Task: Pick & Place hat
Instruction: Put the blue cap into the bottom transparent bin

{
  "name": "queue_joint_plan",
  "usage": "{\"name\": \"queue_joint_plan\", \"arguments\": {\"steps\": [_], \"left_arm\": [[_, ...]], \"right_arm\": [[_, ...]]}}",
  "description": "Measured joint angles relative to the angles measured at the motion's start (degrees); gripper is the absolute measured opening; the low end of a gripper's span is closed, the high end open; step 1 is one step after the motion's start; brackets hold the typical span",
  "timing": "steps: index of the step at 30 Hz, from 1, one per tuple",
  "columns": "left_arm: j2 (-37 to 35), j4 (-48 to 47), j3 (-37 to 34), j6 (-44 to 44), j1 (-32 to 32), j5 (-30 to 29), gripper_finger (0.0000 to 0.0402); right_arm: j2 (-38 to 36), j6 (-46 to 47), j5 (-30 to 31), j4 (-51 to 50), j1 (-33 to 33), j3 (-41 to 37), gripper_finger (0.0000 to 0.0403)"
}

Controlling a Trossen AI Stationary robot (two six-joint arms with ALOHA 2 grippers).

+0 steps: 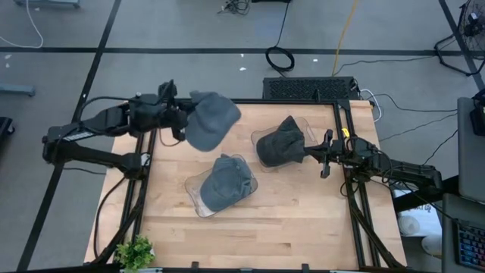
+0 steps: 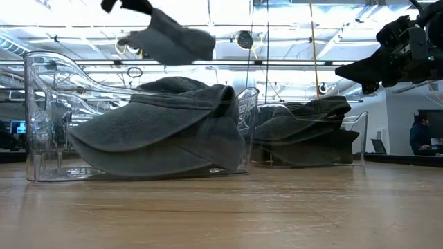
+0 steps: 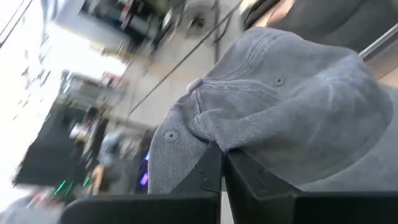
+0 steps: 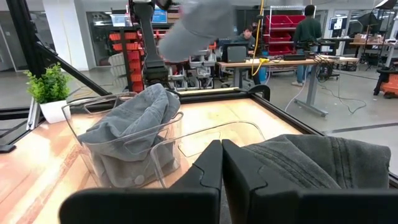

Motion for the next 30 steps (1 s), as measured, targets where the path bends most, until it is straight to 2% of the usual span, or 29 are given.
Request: {"name": "queue_joint_plan", "arguments": {"steps": [6,9,12,15,21,25,30], "left_arm": [[1.1,-1.5,3.9,-3.0,-5.6,8.8,0.0005],[1.1,-2.9,3.9,-3.8,-7.9,11.6,0.0004],[1.2,-5.1,3.5,-7.1,-9.3,17.0,0.0004],[1.9,-3.1,1.7,-9.2,-11.7,21.1,0.0003],[4.5,-0.2,-5.2,-11.4,-15.7,22.2,0.0003],[6.3,9.7,-11.4,-12.7,-16.6,24.3,0.0003],[6.8,12.4,-16.0,-15.8,-16.6,23.3,0.0003]], "right_arm": [[0.0,0.0,0.0,0.0,0.0,0.0,0.0000],[0.0,0.0,0.0,0.0,0.0,0.0,0.0000],[0.0,0.0,0.0,0.0,0.0,0.0,0.0000],[0.0,0.0,0.0,0.0,0.0,0.0,0.0000],[0.0,0.0,0.0,0.0,0.0,0.0,0.0000],[0.2,0.0,0.0,0.0,0.0,0.0,0.0000],[0.3,0.0,0.0,0.0,0.0,0.0,0.0000]]}}
